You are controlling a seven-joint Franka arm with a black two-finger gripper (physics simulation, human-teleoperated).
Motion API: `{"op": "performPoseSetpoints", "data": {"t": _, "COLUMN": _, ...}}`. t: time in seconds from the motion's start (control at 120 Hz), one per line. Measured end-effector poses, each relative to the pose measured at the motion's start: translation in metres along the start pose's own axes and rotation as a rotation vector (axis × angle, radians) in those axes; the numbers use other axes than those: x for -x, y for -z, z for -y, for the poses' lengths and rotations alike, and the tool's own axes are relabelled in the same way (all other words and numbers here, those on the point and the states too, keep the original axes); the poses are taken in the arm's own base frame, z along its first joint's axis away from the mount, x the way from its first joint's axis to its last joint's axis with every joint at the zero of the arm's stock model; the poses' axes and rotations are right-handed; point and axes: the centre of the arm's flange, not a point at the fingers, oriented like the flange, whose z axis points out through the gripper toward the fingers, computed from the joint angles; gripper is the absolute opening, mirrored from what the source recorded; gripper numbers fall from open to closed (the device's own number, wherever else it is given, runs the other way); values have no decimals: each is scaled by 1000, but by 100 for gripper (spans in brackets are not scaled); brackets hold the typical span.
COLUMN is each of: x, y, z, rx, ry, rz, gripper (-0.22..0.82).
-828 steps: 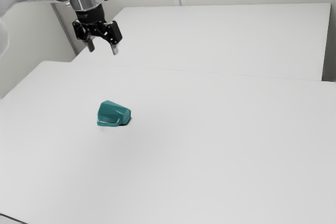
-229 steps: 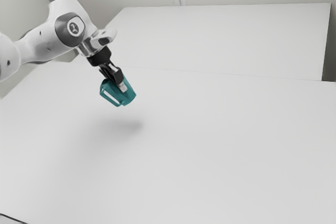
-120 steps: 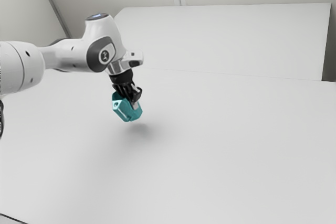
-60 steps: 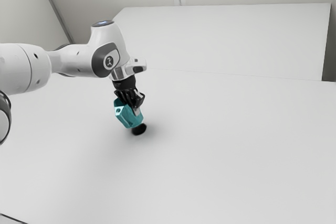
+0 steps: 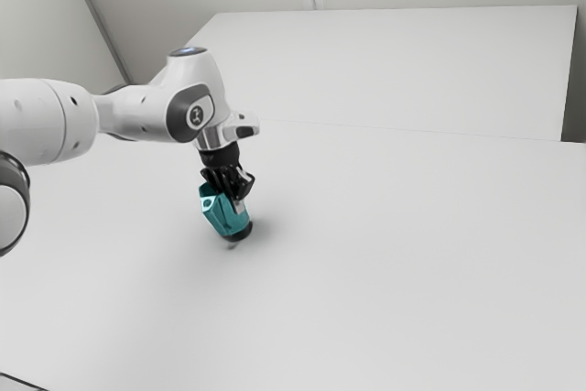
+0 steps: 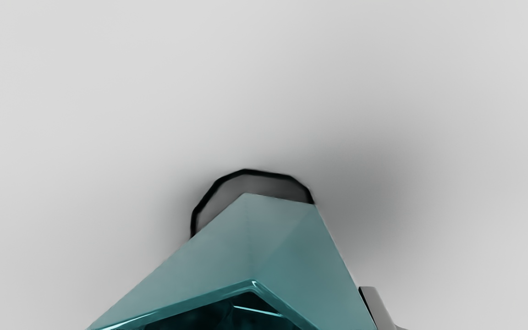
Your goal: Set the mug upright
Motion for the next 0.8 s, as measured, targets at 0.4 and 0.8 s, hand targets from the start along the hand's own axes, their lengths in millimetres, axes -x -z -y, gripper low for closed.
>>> {"op": "performPoseSetpoints", "data": {"t": 0.4, "x": -2, "y": 10, "z": 0, "rx": -21, "ry": -6, "rz": -15, "gripper": 40}}
{"op": "performPoseSetpoints", "data": {"t": 0.8, "x": 18, "y": 153, "z": -24, "rx": -45, "ry": -30, "rz": -191, "gripper": 57}}
